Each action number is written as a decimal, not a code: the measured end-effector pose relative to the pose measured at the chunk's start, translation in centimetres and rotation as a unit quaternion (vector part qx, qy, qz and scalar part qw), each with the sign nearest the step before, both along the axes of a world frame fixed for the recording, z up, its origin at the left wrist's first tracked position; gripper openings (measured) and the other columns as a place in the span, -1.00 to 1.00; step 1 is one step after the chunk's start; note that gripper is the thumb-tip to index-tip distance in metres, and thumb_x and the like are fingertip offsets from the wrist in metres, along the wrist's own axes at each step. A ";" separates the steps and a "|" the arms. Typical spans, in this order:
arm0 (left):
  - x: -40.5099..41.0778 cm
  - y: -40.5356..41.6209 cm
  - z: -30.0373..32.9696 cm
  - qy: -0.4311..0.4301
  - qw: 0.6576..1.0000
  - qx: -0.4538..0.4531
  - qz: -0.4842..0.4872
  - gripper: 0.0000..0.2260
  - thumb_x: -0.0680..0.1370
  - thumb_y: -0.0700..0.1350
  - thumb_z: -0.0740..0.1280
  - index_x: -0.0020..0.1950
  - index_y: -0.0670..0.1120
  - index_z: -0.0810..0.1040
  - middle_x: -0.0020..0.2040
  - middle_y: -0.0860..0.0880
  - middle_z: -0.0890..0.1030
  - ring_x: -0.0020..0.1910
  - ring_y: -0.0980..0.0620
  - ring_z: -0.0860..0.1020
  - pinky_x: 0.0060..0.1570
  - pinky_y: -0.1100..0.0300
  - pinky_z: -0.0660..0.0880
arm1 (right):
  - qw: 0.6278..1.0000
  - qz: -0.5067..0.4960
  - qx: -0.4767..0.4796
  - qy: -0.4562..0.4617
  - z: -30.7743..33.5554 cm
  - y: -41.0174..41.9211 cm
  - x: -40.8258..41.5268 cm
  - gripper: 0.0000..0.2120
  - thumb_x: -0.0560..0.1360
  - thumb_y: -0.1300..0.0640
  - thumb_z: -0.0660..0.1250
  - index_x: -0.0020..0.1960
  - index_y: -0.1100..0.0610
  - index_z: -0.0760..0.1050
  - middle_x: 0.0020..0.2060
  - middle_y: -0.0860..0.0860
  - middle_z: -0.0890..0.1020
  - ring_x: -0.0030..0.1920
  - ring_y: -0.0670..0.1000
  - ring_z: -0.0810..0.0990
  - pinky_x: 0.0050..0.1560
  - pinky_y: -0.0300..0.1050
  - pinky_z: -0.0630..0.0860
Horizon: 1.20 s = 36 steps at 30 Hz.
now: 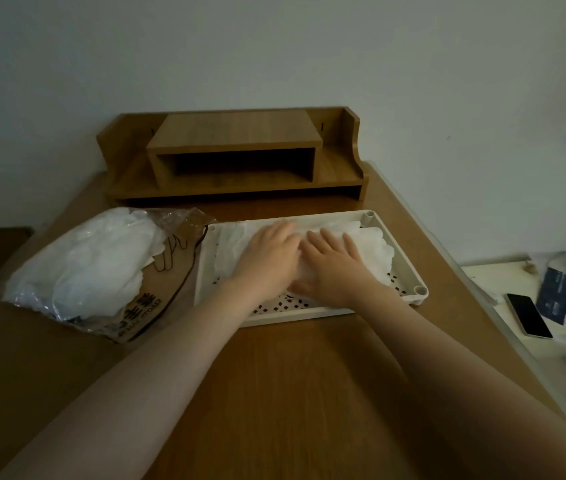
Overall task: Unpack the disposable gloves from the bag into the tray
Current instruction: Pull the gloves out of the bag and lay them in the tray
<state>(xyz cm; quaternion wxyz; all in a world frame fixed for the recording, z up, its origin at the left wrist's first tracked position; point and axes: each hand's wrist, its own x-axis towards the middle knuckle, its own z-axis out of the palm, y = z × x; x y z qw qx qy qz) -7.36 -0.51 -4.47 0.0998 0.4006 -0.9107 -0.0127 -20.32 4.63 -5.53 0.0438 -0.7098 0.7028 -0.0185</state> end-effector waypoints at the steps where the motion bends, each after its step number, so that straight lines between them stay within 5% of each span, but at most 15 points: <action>1: 0.1 -0.2 -0.5 -0.047 0.996 0.069 0.013 -0.56 0.66 0.04 0.00 0.54 0.00 0.09 0.57 -0.05 -0.06 0.53 -0.04 -0.10 0.47 0.05 -0.12 | 0.999 -0.019 0.028 -0.004 -0.3 -0.1 -0.4 -0.15 0.49 -0.38 0.07 0.56 0.06 -0.13 0.56 0.05 -0.09 0.53 0.08 -0.22 0.45 0.15 -0.31; 3: 0.6 -0.8 -1.4 -0.106 0.980 0.156 0.061 -0.46 0.62 0.21 -0.09 0.56 0.06 -0.12 0.56 -0.05 -0.20 0.53 -0.04 -0.19 0.46 0.04 -0.19 | 0.997 -0.056 0.060 0.004 -0.7 -0.2 -1.3 -0.02 0.39 -0.49 0.07 0.56 0.05 -0.19 0.55 0.05 -0.17 0.52 0.08 -0.28 0.42 0.18 -0.38; 6: 1.0 -1.3 -2.1 -0.109 0.978 0.152 0.094 -0.37 0.57 0.32 -0.11 0.55 0.09 -0.20 0.55 -0.06 -0.26 0.52 -0.04 -0.24 0.45 0.03 -0.24 | 0.993 -0.089 0.079 0.017 -0.8 -0.1 -2.0 0.09 0.28 -0.59 0.03 0.55 0.02 -0.24 0.54 0.06 -0.24 0.50 0.12 -0.34 0.40 0.27 -0.42; 9: 2.0 -0.5 -1.0 -0.039 0.980 0.176 0.079 -0.42 0.60 0.26 -0.05 0.56 0.06 -0.07 0.56 -0.01 -0.18 0.53 -0.02 -0.16 0.46 0.02 -0.18 | 0.993 -0.109 0.041 0.003 0.0 0.3 -1.0 0.04 0.27 -0.59 -0.16 0.55 0.04 -0.11 0.55 0.07 -0.17 0.51 0.16 -0.31 0.38 0.32 -0.41; 11: 3.6 0.6 0.5 0.079 0.979 0.186 0.036 -0.54 0.64 0.12 0.04 0.53 0.02 0.15 0.56 0.05 0.01 0.51 0.02 0.06 0.42 0.09 0.06 | 0.992 -0.100 -0.076 -0.027 1.4 0.7 0.4 -0.14 0.40 -0.47 -0.17 0.51 0.05 0.13 0.55 0.07 0.01 0.53 0.13 -0.20 0.41 0.22 -0.36; 14: 6.6 2.2 2.5 0.212 0.975 0.062 -0.024 -0.73 0.62 -0.12 0.17 0.31 -0.07 0.47 0.35 0.02 0.41 0.27 0.07 0.42 0.18 0.29 0.31 | 0.949 0.014 -0.274 -0.153 3.8 1.0 3.1 -0.64 0.61 -0.03 0.14 0.24 0.17 0.50 0.35 0.13 0.43 0.45 0.15 0.24 0.42 0.06 0.13; 17: 9.7 1.6 2.3 0.221 0.967 -0.107 0.069 -0.73 0.54 -0.22 0.30 0.24 -0.15 0.50 0.33 -0.11 0.43 0.30 -0.10 0.40 0.27 0.04 0.37 | 0.910 0.142 -0.358 -0.155 4.8 0.6 7.2 -0.76 0.54 0.20 0.16 0.01 0.24 0.59 0.10 0.16 0.59 0.19 0.17 0.51 0.17 -0.12 0.38; 21: 13.3 -0.8 1.2 0.121 0.943 -0.053 0.305 -0.48 0.59 -0.15 0.24 0.51 -0.11 0.14 0.54 -0.16 0.06 0.52 -0.15 0.01 0.45 -0.05 0.06 | 0.918 0.247 -0.294 -0.098 4.3 -0.7 12.0 -0.83 0.39 0.42 0.32 -0.07 0.28 0.61 -0.04 0.18 0.64 0.02 0.20 0.60 0.06 -0.01 0.53; 23: 14.6 -1.6 0.8 0.131 0.932 -0.032 0.337 -0.68 0.59 -0.18 0.22 0.35 -0.15 0.40 0.48 -0.18 0.24 0.49 -0.17 0.11 0.42 -0.04 0.15 | 0.936 0.278 -0.213 -0.039 4.0 -1.4 13.5 -0.78 0.34 0.46 0.36 -0.07 0.27 0.60 -0.13 0.16 0.64 -0.05 0.20 0.60 0.05 0.03 0.53; 26: 15.9 -2.1 0.5 0.252 0.914 -0.007 0.319 -0.87 0.60 -0.17 0.21 -0.11 -0.11 0.50 0.05 -0.15 0.55 0.22 -0.18 0.40 0.21 -0.07 0.38 | 0.970 0.223 -0.081 0.045 4.0 -2.1 16.0 -0.73 0.48 0.35 0.28 0.16 0.17 0.50 0.06 0.11 0.57 0.09 0.12 0.54 0.01 -0.03 0.50; 30: 16.9 -1.9 1.2 0.428 0.858 0.083 0.273 -0.91 0.62 -0.11 0.16 -0.01 -0.08 0.43 -0.12 0.05 0.47 -0.17 0.10 0.45 -0.20 0.23 0.39 | 0.982 0.183 0.022 0.038 3.5 -4.6 19.5 -0.73 0.57 0.29 0.16 0.25 0.20 0.44 0.27 0.13 0.46 0.28 0.10 0.42 0.19 -0.10 0.39; 32: 17.2 -1.8 1.7 0.501 0.814 0.123 0.267 -0.88 0.64 -0.09 0.13 0.08 -0.05 0.44 -0.12 0.20 0.43 -0.22 0.28 0.40 -0.24 0.40 0.32 | 0.990 0.115 0.037 -0.077 2.8 -6.1 20.7 -0.71 0.58 0.26 0.16 0.29 0.24 0.40 0.28 0.20 0.44 0.28 0.17 0.41 0.21 -0.07 0.35; 36: 18.0 -2.1 1.8 0.576 0.771 0.129 0.240 -0.77 0.64 -0.09 0.13 0.25 -0.07 0.45 0.21 0.15 0.44 0.14 0.23 0.37 0.08 0.33 0.30 | 0.943 -0.034 0.025 -0.329 1.7 -9.1 21.9 -0.60 0.58 0.27 0.16 0.40 0.29 0.24 0.24 0.23 0.47 0.21 0.21 0.47 0.13 -0.01 0.45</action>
